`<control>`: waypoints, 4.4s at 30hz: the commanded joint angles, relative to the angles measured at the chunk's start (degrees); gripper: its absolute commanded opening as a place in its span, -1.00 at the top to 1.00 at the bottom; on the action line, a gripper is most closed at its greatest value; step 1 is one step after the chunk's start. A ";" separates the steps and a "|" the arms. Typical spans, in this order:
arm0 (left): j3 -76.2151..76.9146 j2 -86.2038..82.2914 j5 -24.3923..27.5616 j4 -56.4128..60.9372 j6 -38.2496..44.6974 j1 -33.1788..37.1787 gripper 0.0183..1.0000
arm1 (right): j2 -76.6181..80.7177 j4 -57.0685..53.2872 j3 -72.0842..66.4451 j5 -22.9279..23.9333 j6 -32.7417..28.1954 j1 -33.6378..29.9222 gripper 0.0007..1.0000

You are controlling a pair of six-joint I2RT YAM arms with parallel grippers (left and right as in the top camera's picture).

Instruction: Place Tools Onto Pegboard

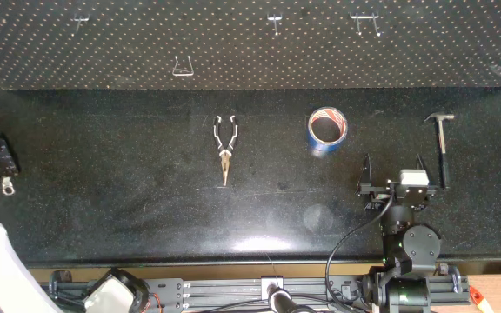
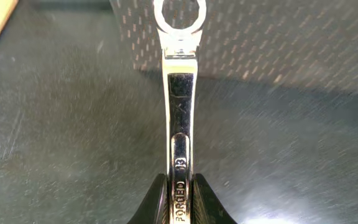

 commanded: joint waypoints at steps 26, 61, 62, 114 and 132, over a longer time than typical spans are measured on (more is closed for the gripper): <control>-36.30 -24.68 -3.04 42.01 -10.97 -26.32 0.98 | -0.46 -0.31 -0.11 -0.72 1.07 -0.24 -0.91; -33.33 2.43 -3.61 69.92 -24.02 -26.25 0.98 | -0.46 -0.31 -0.11 -0.72 1.07 -0.24 -0.91; -32.81 2.47 -3.23 69.94 -24.02 -26.32 0.98 | -0.46 -0.33 -0.11 -0.72 1.07 -0.24 -0.91; -25.92 5.38 -8.48 63.67 -19.93 -29.53 0.98 | -0.46 -0.31 -0.11 -0.72 1.07 -0.24 -0.91; -25.83 10.75 -8.48 62.66 -19.91 -29.53 0.98 | -0.46 -0.31 -0.11 -0.72 1.07 -0.24 -0.91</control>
